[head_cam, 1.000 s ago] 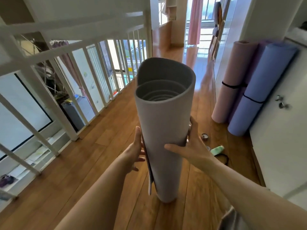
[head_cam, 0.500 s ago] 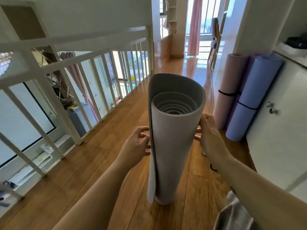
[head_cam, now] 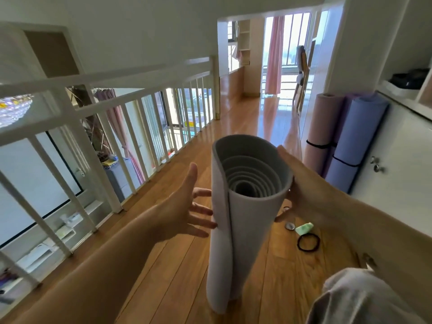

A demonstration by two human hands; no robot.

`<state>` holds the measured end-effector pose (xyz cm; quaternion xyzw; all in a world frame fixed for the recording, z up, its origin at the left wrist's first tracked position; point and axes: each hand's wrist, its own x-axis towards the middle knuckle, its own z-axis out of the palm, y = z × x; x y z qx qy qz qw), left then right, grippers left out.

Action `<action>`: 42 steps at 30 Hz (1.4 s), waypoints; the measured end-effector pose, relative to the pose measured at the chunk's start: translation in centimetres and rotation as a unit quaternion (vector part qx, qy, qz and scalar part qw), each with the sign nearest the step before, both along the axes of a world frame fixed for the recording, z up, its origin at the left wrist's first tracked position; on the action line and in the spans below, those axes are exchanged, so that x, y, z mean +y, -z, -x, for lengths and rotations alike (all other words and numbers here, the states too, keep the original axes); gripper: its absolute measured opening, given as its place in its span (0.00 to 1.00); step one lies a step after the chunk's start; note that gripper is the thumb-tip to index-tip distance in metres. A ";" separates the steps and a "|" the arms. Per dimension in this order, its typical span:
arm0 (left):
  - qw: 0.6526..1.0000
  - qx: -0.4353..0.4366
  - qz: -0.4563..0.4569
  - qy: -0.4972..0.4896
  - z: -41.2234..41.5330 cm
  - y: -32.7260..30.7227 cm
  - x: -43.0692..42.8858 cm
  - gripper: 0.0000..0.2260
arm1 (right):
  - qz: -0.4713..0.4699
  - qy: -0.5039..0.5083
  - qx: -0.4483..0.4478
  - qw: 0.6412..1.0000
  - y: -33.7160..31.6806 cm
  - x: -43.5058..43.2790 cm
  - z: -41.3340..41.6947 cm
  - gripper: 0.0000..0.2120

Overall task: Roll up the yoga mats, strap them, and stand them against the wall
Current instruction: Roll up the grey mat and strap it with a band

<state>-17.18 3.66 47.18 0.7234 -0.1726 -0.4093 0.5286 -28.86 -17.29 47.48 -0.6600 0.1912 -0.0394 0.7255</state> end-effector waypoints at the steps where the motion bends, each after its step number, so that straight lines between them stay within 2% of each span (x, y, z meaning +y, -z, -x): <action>1: 1.000 0.009 -0.016 0.013 -0.1 -0.8 0.2 0.37 | -0.001 -0.014 0.009 1.000 -0.2 0.2 -0.1 0.37; 3: 0.998 -0.039 -0.051 0.027 0.1 -2.2 0.2 0.41 | 0.009 -0.041 0.018 0.999 -0.6 0.7 -0.1 0.34; 5: 0.995 -0.082 -0.048 0.015 0.4 -3.2 0.1 0.40 | 0.031 -0.046 0.023 0.998 -0.6 1.1 -0.2 0.33; 7: 0.999 -0.039 -0.021 -0.012 0.5 -3.9 0.4 0.33 | 0.041 -0.047 0.026 0.998 -0.7 1.5 -0.1 0.35; 9: 0.999 0.044 -0.020 -0.015 0.3 -4.8 1.0 0.30 | 0.042 -0.058 0.031 0.997 -0.6 1.7 0.2 0.35; 11: 0.995 0.091 -0.036 0.002 0.0 -5.8 1.5 0.35 | 0.037 -0.063 0.044 0.996 -0.6 2.0 0.2 0.32; 15: 0.991 0.083 -0.090 0.046 -0.4 -6.7 1.3 0.45 | 0.047 -0.079 0.071 0.993 -1.6 2.8 -0.1 0.25; 16: 0.990 0.089 -0.098 0.055 -0.5 -6.8 1.2 0.44 | 0.057 -0.079 0.079 0.992 -1.9 2.9 -0.2 0.22; 20: 0.986 0.107 -0.107 0.075 -1.1 -6.7 0.9 0.33 | 0.102 -0.090 0.089 0.987 -2.6 3.0 -1.0 0.16; 23: 0.989 0.081 -0.118 0.028 -1.1 -6.1 0.3 0.21 | 0.137 -0.112 0.101 0.979 -2.7 3.5 -2.0 0.13; 27: 0.990 0.031 -0.137 -0.024 -0.7 -3.7 -0.4 0.13 | 0.167 -0.122 0.133 0.969 -2.8 3.8 -3.8 0.12; 32: 0.993 0.026 -0.098 -0.053 -1.3 -2.6 -1.3 0.08 | 0.171 -0.096 0.165 0.967 -3.0 2.9 -5.7 0.11; 42: 0.992 0.062 -0.081 -0.078 -3.2 -0.8 -3.2 0.07 | 0.136 -0.084 0.201 0.967 -1.6 0.6 -8.8 0.17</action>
